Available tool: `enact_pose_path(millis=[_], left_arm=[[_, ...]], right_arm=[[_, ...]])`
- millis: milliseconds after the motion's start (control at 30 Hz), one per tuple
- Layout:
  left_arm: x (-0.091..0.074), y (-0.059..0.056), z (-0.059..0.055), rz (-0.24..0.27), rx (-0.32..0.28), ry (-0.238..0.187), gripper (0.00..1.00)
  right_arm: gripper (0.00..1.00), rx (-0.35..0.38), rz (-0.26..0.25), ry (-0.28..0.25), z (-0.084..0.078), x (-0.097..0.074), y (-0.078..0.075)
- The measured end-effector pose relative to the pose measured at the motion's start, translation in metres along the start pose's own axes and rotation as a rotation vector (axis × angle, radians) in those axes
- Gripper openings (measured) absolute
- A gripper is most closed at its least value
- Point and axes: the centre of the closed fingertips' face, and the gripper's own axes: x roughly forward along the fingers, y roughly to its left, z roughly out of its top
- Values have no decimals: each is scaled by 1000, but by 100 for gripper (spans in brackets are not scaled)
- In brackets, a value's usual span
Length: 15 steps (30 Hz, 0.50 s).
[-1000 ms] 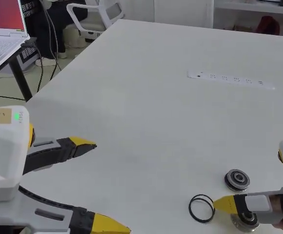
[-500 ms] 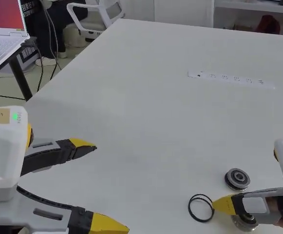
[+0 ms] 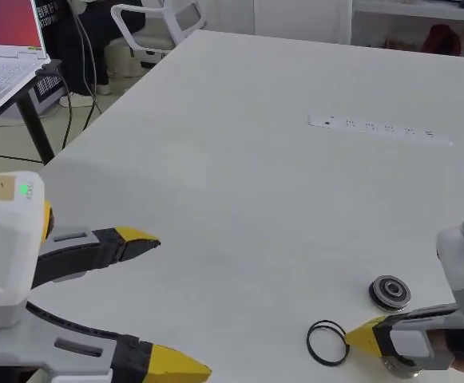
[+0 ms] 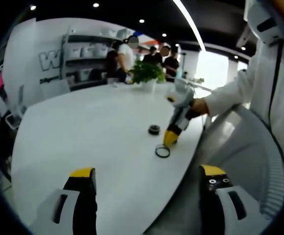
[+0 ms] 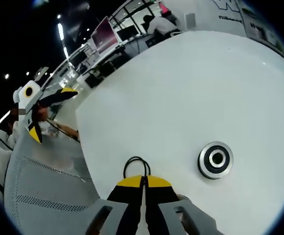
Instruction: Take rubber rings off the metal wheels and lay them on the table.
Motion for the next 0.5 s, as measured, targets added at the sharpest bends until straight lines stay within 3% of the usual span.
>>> enact_pose_path(millis=[500], left_arm=[[0, 0, 0, -6, -5, 2, 82]], right_arm=[[1, -112, -30, 47, -6, 4, 2]])
